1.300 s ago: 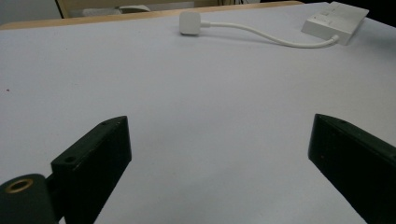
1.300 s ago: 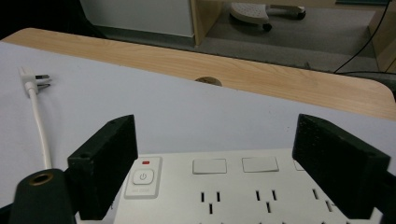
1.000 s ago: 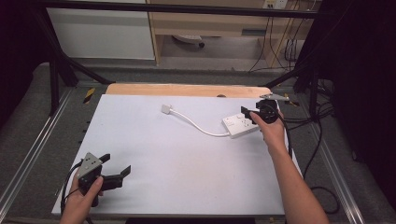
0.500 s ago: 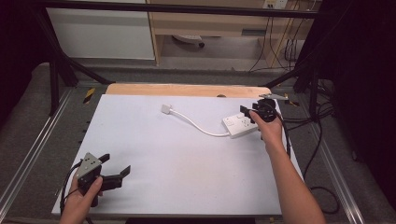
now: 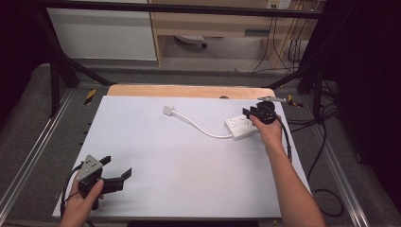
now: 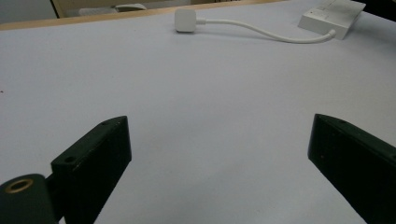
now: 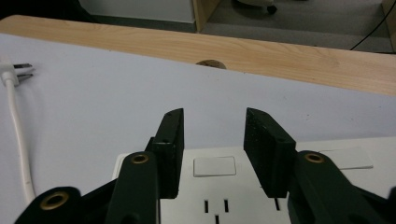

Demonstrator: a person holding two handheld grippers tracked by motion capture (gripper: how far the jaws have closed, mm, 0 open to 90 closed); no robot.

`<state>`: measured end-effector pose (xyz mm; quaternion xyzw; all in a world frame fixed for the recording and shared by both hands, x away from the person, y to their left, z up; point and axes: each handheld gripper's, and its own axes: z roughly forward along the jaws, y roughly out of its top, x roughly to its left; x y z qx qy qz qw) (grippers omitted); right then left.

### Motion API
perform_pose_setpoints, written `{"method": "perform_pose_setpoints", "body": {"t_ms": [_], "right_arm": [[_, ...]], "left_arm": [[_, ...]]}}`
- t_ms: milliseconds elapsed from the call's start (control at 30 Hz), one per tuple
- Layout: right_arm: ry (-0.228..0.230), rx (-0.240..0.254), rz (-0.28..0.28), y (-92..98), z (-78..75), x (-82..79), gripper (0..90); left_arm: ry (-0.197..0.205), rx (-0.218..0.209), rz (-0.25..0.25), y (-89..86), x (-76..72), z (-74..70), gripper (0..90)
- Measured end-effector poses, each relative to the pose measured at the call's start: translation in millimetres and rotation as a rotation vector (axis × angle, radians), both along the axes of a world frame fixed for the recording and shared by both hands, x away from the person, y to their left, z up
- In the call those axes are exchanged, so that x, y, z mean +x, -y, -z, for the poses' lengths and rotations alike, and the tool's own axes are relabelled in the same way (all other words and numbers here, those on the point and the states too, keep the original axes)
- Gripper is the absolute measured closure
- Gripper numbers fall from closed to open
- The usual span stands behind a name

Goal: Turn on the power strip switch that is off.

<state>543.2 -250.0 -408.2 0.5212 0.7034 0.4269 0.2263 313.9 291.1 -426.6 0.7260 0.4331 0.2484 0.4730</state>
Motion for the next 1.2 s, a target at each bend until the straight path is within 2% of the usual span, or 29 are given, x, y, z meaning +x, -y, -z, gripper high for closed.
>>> {"method": "perform_pose_setpoints", "body": {"t_ms": [300, 533, 700, 900, 1200], "right_arm": [[-0.008, -0.042, -0.017, -5.5, 8.2, 1.9, 71.6], [-0.014, -0.031, -0.028, -7.8, 10.8, 2.5, 80.0], [-0.018, -0.024, -0.042, -10.2, 12.3, 2.0, 86.6], [-0.019, -0.035, -0.058, -13.7, 14.2, 2.5, 90.0], [-0.022, -0.065, -0.062, -15.2, 18.0, 2.8, 90.0]], "left_arm": [[0.001, 0.0, 0.006, 0.3, -0.4, -0.4, 6.2], [0.0, -0.021, 0.006, -0.3, -1.4, -1.4, 6.2], [0.004, -0.011, 0.002, -0.9, -1.3, -1.6, 6.2], [0.002, -0.011, 0.004, -1.0, -1.3, -1.5, 6.2], [0.001, -0.004, 0.005, -1.1, -1.3, -1.3, 6.2]]}}
